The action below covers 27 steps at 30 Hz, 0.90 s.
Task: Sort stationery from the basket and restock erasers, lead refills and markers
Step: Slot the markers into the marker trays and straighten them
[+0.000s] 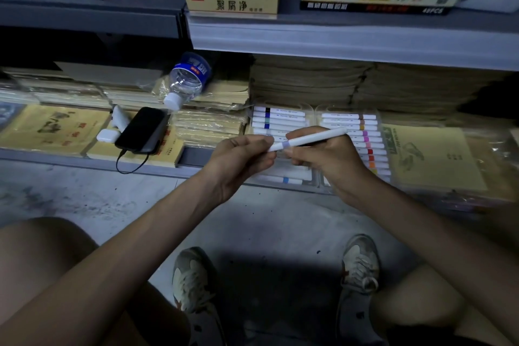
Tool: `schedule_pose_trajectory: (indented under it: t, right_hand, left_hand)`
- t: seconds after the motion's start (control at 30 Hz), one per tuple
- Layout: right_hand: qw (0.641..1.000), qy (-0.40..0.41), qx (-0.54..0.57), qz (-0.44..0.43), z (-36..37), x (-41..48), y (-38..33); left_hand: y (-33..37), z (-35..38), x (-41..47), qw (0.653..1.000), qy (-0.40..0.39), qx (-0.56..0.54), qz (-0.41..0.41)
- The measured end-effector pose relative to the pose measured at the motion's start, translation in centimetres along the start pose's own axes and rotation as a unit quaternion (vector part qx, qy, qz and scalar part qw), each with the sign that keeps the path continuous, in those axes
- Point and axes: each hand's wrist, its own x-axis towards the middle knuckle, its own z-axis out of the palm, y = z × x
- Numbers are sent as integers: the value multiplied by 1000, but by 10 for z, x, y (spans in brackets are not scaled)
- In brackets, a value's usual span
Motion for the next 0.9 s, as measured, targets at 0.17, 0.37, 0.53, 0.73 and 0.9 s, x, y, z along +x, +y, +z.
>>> schedule_pose_trajectory:
  t: [0.17,0.37,0.53,0.73,0.9]
  right_hand:
    - [995,15,64,72,-9,1,-4]
    - [995,21,-60,73,-26,4,6]
    - [949,27,-308,-53,-33,4,28]
    - [925,15,-371,-78,-44,14,49]
    - [922,-9,-384,-55,-46,20,54]
  left_hand:
    - [4,-8,3,997,55,34,45]
    - [-1,-19,10,989,90,96,70]
    - [-12,-25,16,978,94,171,80]
    - [-12,-31,25,906,138,362,168]
    - [-19,-37,31,906,166,366,133]
